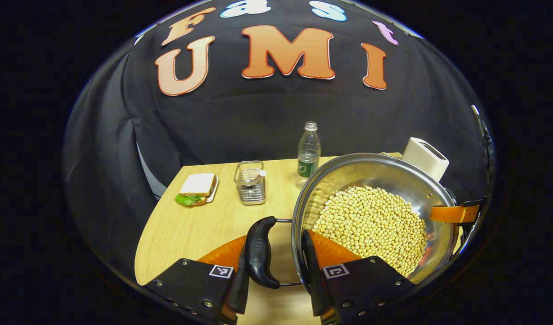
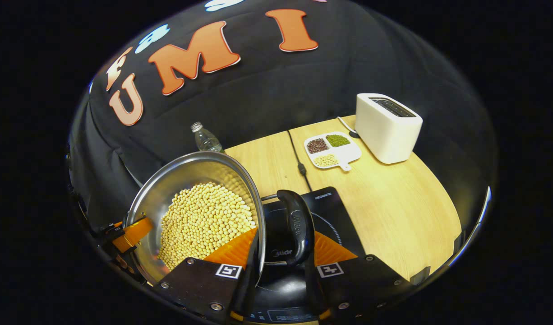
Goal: First push the handle of the pot to place it horizontally, then grasp the pot with both hands and set it on the induction cooktop.
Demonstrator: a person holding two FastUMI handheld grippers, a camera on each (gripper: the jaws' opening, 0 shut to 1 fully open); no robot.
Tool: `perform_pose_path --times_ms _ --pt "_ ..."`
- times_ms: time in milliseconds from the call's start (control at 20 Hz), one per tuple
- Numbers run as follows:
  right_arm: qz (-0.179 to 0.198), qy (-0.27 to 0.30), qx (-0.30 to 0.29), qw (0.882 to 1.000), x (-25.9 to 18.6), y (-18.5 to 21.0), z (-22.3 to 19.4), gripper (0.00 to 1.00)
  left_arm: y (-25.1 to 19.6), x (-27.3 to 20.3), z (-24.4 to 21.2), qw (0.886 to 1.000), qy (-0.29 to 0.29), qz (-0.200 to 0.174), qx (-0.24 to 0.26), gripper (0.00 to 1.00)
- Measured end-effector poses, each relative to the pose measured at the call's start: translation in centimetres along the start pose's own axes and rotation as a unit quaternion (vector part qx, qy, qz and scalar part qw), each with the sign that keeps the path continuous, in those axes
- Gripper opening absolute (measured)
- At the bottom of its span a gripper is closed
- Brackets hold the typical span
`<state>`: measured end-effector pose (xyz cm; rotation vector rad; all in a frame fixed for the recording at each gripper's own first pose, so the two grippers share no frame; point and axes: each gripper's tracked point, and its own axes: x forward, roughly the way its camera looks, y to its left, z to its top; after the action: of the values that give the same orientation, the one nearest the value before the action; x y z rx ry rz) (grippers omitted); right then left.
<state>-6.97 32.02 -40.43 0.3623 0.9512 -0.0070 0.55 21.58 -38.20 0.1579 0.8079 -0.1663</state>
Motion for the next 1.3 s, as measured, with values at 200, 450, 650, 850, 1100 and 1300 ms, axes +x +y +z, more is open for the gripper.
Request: perform_pose_path --times_ms 200,450,650,850,1100,1300 --pt "-0.008 -0.001 0.015 1.0 -0.3 0.2 -0.2 0.46 0.2 -0.2 0.3 1.0 0.006 -0.009 0.002 0.57" --pt "-0.019 0.006 0.027 0.999 -0.7 0.6 -0.3 0.46 -0.1 0.1 -0.2 0.999 0.025 -0.019 0.002 0.57" --pt "-0.025 0.014 0.03 0.999 -1.2 0.5 0.2 0.46 -0.1 -0.1 0.2 0.999 0.04 -0.024 -0.002 0.57" --pt "-0.028 0.028 0.034 0.999 -1.6 0.3 0.3 0.46 0.1 -0.7 0.3 0.998 0.063 -0.025 0.002 0.57" --pt "-0.024 0.042 0.033 0.998 -1.5 0.4 0.6 0.46 0.1 -1.0 1.4 0.996 0.084 -0.022 -0.005 0.57" --pt "-0.02 0.039 0.03 0.999 -1.6 0.2 0.5 0.46 0.3 -1.4 2.0 0.996 0.083 -0.021 -0.006 0.57"
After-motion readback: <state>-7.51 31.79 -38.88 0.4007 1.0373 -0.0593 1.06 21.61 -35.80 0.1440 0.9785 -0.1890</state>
